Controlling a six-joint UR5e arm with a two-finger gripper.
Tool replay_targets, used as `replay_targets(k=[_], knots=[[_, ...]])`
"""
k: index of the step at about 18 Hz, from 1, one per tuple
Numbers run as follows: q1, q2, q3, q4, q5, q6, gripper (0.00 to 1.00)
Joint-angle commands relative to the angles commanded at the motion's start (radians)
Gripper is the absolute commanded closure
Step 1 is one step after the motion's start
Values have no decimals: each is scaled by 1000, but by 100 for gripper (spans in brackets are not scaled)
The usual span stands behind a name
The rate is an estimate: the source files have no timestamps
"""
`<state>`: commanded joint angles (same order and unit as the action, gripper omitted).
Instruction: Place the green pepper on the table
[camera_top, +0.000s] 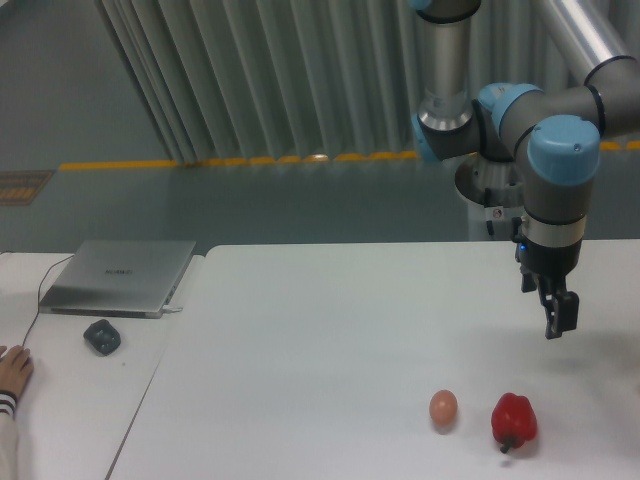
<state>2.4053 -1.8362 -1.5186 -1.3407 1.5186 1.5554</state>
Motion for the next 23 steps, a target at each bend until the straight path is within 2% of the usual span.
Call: replay_targets(k=[7, 10, 19, 23], knots=[[-2, 5, -11, 2, 0, -12, 0], [0, 3, -18, 29, 2, -9, 0], [2, 3, -20, 32, 2, -14, 0], [0, 5, -20, 40, 64, -11, 0]])
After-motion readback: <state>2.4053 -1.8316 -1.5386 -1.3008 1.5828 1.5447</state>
